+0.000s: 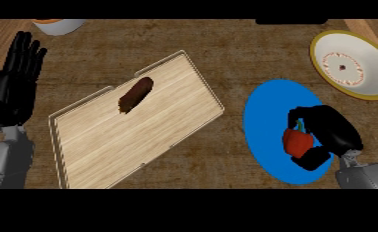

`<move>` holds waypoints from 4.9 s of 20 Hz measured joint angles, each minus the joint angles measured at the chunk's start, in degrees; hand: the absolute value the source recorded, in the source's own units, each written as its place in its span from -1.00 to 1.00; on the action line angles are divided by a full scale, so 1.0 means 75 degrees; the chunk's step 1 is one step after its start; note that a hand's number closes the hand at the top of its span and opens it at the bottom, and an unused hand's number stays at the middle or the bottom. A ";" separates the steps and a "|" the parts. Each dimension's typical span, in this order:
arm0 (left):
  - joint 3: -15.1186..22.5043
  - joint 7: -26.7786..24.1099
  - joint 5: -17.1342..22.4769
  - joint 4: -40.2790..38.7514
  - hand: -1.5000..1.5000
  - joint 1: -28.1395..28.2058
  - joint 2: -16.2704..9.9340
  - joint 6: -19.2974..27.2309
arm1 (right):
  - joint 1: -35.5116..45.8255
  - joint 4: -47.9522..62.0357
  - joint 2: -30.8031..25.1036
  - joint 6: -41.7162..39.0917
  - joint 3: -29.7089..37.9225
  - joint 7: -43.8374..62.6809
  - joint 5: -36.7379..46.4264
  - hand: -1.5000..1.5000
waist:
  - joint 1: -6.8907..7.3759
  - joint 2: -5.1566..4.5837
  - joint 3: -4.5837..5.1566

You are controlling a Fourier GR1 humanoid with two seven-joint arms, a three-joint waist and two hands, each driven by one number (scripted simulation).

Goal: Pick the bell pepper from the plate and place it in the bowl

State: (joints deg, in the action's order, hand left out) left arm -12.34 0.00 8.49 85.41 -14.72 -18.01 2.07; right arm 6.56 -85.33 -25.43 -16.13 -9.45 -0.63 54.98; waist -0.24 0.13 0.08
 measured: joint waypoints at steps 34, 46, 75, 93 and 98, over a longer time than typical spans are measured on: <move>0.0193 -0.0099 -0.0018 0.0111 0.00 -0.0100 0.0112 -0.0123 | 0.1644 0.7315 -0.6380 -0.0886 0.5942 -0.6273 -0.3842 1.00 | 0.0433 -0.0151 -0.0076; 0.0383 -0.0052 -0.0108 -0.0094 0.00 -0.0414 0.0262 -0.0102 | 0.3343 0.7525 -0.6147 -0.1431 0.4425 -0.5660 -0.3689 1.00 | 0.0666 -0.0181 -0.0042; 0.0115 -0.0160 -0.0007 -0.0113 0.00 -0.0362 0.0103 -0.0263 | 0.5690 1.0311 -0.2992 -0.0233 0.3466 -0.4736 -0.2974 -1.00 | 0.0527 -0.0217 -0.0061; 0.0050 -0.0180 -0.0028 -0.0058 0.00 -0.0301 0.0146 -0.0173 | 0.5287 1.0922 -0.4509 -0.0450 0.5893 -0.4518 -0.5252 -1.00 | 0.0466 -0.0300 -0.0108; 0.0031 -0.0179 0.0024 -0.0004 0.00 -0.0260 0.0155 -0.0202 | 0.4863 1.0984 -0.4899 -0.0969 0.6203 -0.4668 -0.5556 -1.00 | 0.0420 -0.0323 -0.0142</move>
State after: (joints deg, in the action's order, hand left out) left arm -12.11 -1.34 8.68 85.38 -16.67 -16.84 0.55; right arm 43.03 -2.96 -62.17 -23.40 37.07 -35.64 13.31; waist 2.90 -2.29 -0.98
